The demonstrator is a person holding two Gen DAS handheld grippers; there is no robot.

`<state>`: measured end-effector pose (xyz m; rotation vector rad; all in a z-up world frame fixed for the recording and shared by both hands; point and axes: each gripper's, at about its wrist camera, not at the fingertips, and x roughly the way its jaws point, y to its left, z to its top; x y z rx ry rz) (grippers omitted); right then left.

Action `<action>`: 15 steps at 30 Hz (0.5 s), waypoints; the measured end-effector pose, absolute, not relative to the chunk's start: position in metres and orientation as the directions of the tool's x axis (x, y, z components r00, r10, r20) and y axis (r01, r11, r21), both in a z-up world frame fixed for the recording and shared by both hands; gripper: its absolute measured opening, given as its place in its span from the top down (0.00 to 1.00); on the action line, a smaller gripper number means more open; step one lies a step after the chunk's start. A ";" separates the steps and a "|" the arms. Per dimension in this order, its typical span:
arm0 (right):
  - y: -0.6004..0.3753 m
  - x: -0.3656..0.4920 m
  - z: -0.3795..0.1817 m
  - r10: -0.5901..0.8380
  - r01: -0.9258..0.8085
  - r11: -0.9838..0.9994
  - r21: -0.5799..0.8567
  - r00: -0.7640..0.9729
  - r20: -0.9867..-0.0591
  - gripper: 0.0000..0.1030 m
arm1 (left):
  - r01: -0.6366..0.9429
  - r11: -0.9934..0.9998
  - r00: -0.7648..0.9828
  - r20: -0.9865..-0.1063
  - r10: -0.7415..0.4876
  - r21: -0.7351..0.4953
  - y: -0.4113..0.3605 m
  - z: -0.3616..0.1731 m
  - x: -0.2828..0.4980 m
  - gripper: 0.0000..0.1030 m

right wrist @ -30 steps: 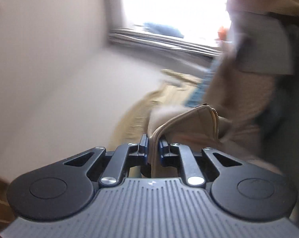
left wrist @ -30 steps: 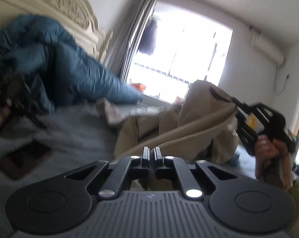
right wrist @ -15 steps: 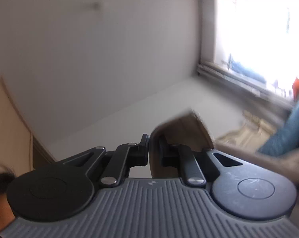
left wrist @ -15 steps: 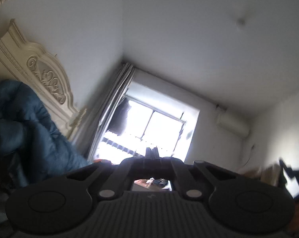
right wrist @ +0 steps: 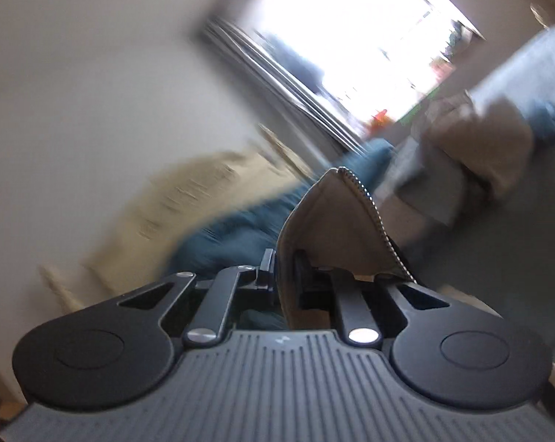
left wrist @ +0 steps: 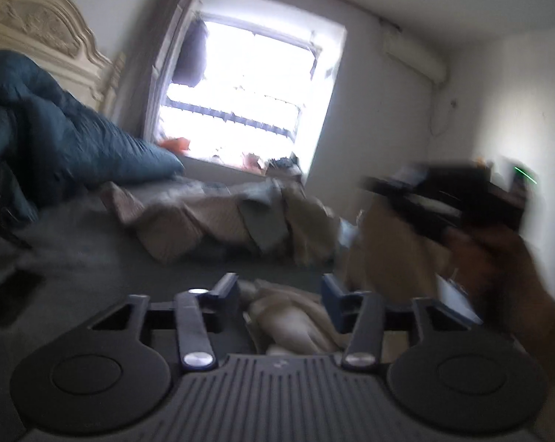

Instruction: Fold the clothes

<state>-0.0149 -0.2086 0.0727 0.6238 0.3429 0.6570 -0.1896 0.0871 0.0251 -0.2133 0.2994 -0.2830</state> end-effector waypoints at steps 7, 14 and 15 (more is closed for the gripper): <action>-0.133 0.100 -0.010 0.503 -0.265 0.864 0.428 0.442 -0.743 0.76 | 0.411 0.892 0.807 -0.380 -0.451 -0.187 0.052 -0.004 -0.214 0.29; -0.235 0.051 0.016 0.694 -0.363 0.707 0.607 0.518 -0.500 0.37 | 0.519 0.783 0.632 -0.463 -0.621 -0.343 0.042 -0.030 -0.207 0.29; -0.254 0.040 0.022 0.710 -0.374 0.683 0.627 0.539 -0.453 0.36 | 0.524 0.769 0.617 -0.459 -0.639 -0.367 0.040 -0.031 -0.207 0.29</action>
